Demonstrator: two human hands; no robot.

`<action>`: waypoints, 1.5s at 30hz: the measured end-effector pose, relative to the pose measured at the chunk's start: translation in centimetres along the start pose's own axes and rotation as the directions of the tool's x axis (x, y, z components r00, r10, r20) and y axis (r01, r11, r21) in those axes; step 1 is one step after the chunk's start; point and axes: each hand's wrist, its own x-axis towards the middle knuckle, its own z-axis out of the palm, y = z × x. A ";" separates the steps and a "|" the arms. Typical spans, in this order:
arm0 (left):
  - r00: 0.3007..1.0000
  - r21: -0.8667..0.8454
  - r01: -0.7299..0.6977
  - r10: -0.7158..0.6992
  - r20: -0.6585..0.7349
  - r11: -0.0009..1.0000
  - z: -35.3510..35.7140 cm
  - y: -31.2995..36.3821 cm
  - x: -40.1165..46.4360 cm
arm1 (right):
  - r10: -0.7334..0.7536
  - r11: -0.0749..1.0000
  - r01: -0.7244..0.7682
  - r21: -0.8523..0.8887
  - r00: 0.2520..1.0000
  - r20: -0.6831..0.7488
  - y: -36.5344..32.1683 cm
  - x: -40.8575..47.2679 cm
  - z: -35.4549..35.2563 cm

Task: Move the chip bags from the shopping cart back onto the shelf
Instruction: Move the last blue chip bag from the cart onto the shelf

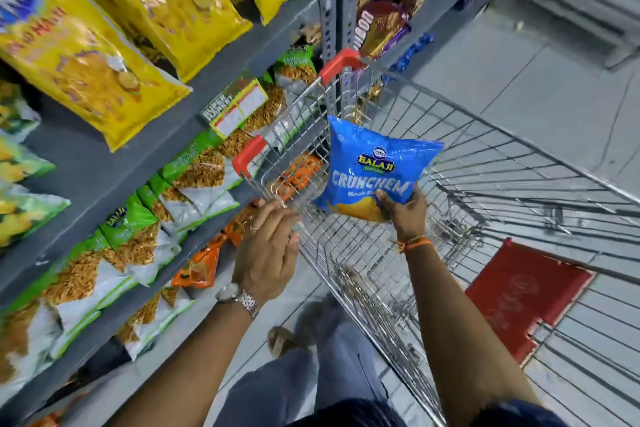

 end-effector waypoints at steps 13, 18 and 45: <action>0.878 0.221 -0.033 0.134 -0.460 0.975 -26.7 5.5 0.1 | -0.522 0.847 0.474 0.239 0.826 0.211 -35.0 -12.5 9.2; 0.692 0.383 0.142 0.185 -0.698 0.913 -37.4 5.0 -3.2 | -0.670 0.737 0.545 0.401 0.669 0.322 -47.9 -19.0 14.2; 0.336 0.325 0.544 0.153 -0.929 0.773 -44.1 -3.1 -7.8 | -0.620 0.636 0.750 0.181 0.357 0.699 -57.5 -16.8 32.1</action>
